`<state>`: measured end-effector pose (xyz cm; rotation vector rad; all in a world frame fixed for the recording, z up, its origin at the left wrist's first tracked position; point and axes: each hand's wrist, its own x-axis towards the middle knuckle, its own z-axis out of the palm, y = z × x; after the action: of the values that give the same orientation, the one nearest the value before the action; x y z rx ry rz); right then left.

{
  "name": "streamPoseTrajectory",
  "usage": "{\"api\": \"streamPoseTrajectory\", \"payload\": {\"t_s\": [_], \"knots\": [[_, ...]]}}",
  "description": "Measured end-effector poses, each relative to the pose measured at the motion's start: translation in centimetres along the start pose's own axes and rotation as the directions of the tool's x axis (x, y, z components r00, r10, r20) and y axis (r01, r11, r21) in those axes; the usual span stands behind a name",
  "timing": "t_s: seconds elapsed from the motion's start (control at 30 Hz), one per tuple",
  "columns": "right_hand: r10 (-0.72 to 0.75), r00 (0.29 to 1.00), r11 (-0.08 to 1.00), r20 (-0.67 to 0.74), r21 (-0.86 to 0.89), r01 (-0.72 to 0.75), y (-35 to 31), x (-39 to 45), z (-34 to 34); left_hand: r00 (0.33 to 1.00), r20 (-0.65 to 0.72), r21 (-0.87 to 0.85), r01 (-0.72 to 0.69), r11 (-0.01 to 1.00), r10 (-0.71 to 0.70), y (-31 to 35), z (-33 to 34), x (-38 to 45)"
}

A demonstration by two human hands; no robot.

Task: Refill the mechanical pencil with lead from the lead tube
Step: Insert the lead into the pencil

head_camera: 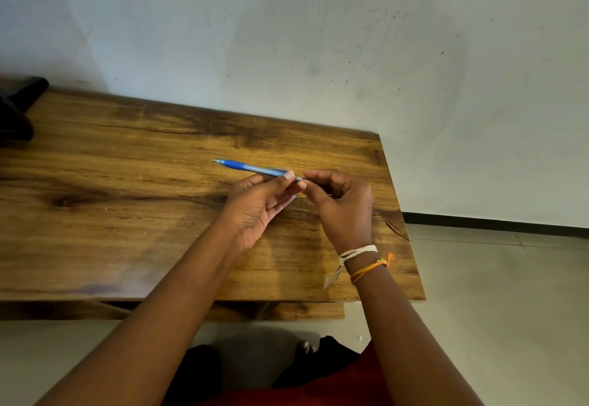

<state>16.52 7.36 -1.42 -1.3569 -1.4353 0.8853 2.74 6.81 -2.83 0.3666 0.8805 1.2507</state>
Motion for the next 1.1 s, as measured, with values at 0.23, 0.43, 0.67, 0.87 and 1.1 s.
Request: {"api": "streamPoseTrajectory", "payload": {"t_s": [0.23, 0.43, 0.67, 0.87, 1.1], "knots": [[0.040, 0.999, 0.997, 0.000, 0.072, -0.040, 0.1, -0.1, 0.4, 1.000, 0.003, 0.028, 0.002, 1.000, -0.002, 0.0, -0.1, 0.0], [0.019, 0.998, 1.000, 0.057, 0.014, -0.020, 0.1, 0.1, 0.0, 1.000, -0.013, 0.030, 0.005, 1.000, -0.005, -0.2, 0.0, 0.1], [0.055, 0.996, 0.997, 0.069, 0.049, -0.058, 0.5, 0.2, -0.6, 1.000, -0.020, 0.058, -0.005, 0.998, 0.006, -0.2, 0.5, -0.1], [0.100, 0.995, 0.971, 0.030, 0.214, -0.104, 0.5, 0.8, -1.8, 0.993, -0.113, -0.059, -0.046, 0.997, 0.040, 0.6, 0.2, 0.0], [0.300, 0.925, 0.613, 0.235, 0.695, -0.375, -0.1, 0.8, -1.8, 1.000, -0.027, -0.014, -0.009, 1.000, 0.008, -0.3, 1.2, -0.2]]}}
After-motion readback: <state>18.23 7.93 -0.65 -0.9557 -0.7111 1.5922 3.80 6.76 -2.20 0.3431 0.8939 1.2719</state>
